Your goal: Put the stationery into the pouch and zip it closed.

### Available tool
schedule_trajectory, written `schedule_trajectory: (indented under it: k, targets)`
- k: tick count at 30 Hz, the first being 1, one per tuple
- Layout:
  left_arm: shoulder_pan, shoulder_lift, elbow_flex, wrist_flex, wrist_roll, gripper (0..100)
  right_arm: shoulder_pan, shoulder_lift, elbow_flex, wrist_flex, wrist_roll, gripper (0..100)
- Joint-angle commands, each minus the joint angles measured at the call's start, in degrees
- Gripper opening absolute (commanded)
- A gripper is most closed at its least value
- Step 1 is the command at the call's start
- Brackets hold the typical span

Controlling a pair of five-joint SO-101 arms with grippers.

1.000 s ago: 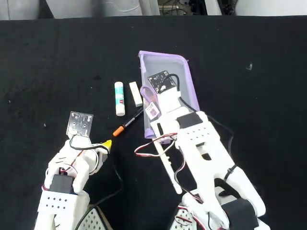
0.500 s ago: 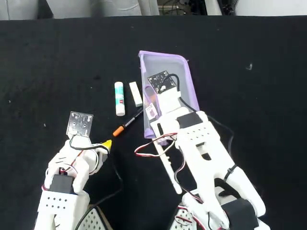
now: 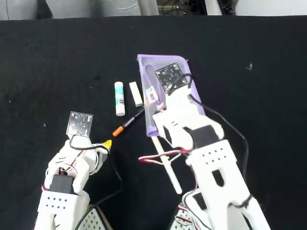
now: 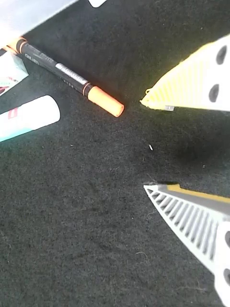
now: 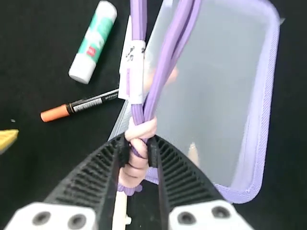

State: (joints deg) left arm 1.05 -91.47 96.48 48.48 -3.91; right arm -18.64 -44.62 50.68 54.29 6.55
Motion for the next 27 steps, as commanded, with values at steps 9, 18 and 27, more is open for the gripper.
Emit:
schedule_trajectory:
  k: [9, 18, 27]
  targets:
    - [2.6, -0.2, 1.5, -0.3, 0.7, 25, -3.3, -8.0, -2.2, 0.2, 2.8, 1.1]
    - [12.2, -0.3, 0.9, -11.1, 0.7, 25, -10.0, -13.0, 0.8, -1.2, 6.2, 1.1]
    - [19.3, -0.3, 1.3, -30.2, 0.3, 25, -9.9, -13.1, 0.6, -4.6, 6.2, 1.1]
